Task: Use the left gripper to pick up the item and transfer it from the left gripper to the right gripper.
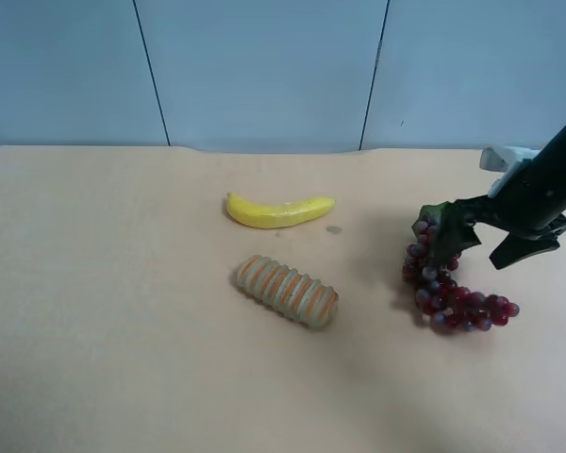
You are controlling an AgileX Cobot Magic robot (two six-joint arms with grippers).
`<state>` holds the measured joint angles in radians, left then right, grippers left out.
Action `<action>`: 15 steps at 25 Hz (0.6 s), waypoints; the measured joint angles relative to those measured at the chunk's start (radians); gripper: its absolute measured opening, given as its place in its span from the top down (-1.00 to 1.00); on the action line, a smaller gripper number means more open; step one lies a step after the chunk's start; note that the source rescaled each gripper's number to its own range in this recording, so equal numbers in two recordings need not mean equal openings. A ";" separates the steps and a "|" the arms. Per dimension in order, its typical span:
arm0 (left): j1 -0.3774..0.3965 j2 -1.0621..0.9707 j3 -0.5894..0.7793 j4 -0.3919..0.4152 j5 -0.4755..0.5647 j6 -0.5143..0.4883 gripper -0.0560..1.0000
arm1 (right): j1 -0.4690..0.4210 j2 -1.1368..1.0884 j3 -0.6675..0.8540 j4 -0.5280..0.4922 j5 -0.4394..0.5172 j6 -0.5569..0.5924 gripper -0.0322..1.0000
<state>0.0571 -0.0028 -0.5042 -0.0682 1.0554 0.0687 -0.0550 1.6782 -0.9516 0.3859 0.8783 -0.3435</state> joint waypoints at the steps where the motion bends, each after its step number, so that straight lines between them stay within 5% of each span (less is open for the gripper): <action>1: 0.000 0.000 0.000 0.000 0.000 0.000 -1.00 | 0.000 -0.020 -0.011 -0.002 0.007 0.000 -0.99; 15: 0.000 0.000 0.000 0.000 0.000 0.000 -1.00 | 0.000 -0.473 -0.041 -0.013 0.133 0.039 -0.99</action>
<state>0.0571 -0.0028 -0.5042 -0.0682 1.0554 0.0687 -0.0550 1.2054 -0.9930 0.3731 1.0116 -0.3041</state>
